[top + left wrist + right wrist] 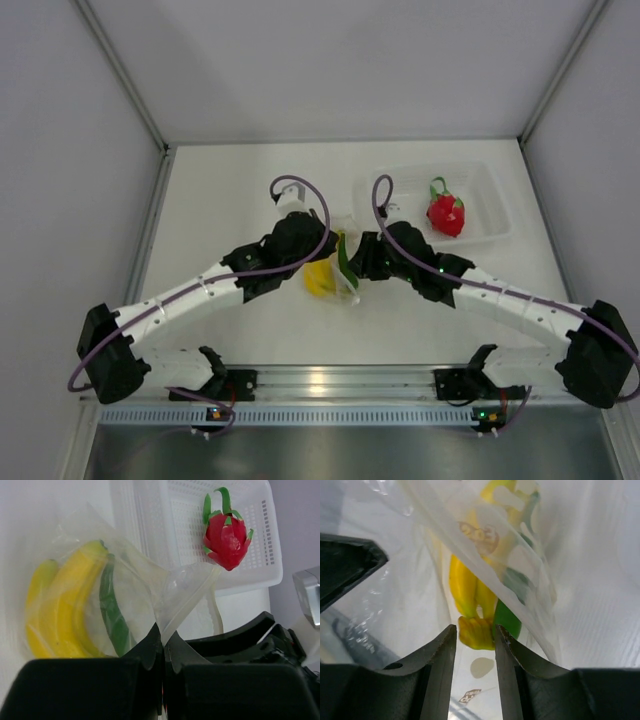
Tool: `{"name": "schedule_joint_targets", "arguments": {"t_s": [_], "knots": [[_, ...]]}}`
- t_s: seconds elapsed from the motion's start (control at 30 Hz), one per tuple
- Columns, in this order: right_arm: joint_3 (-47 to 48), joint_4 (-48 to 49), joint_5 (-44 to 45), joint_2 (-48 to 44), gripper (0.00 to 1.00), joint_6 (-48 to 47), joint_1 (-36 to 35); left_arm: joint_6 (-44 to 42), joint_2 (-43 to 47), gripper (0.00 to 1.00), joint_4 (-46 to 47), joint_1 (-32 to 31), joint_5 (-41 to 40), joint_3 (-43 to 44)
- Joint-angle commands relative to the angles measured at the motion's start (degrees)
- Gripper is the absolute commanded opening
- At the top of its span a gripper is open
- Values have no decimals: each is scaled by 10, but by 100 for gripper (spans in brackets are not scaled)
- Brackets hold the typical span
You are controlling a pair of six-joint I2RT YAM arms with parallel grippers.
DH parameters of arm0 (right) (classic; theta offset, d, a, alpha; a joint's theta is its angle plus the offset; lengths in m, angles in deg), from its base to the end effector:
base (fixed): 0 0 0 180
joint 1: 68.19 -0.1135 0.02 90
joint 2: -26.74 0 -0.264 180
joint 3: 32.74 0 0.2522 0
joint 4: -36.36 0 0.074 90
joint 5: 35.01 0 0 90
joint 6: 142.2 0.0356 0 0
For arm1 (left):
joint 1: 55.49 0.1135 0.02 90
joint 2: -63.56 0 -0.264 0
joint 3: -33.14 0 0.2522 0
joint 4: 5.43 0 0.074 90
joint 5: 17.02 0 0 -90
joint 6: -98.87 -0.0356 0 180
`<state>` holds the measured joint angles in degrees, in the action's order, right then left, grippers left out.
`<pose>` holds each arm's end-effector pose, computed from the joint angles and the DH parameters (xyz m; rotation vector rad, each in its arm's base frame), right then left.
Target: Open the zip-top bag and remove the fake food
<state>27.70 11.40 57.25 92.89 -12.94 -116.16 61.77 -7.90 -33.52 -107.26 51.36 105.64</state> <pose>0.1741 0.1910 0.2740 -0.1443 2.2243 0.8439 0.1858 -0.2147 0.3197 -0.2637 2.0782 -0.7656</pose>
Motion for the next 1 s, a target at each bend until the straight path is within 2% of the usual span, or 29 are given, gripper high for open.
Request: {"name": "schedule_joint_targets", "arguments": {"t_s": [0.0,0.1,0.23,0.4,0.57,0.63,0.8,0.97], "knots": [[13,7,103,41,37,4,-21,19,4,0,46,1,9,-19],[-31,29,129,43,37,22,-22,17,-11,0,54,1,19,-34],[-83,106,94,42,37,33,-22,16,-23,0,68,1,25,-53],[-105,166,78,64,36,20,-30,13,-42,0,84,1,38,-67],[-113,229,100,64,36,13,-65,10,-61,0,92,2,50,-70],[-110,239,115,69,36,14,-71,11,-68,0,98,1,57,-70],[-77,186,170,116,36,23,-78,12,-69,0,101,1,61,-71],[-89,202,188,156,35,35,-77,11,-51,0,101,1,55,-79]]}}
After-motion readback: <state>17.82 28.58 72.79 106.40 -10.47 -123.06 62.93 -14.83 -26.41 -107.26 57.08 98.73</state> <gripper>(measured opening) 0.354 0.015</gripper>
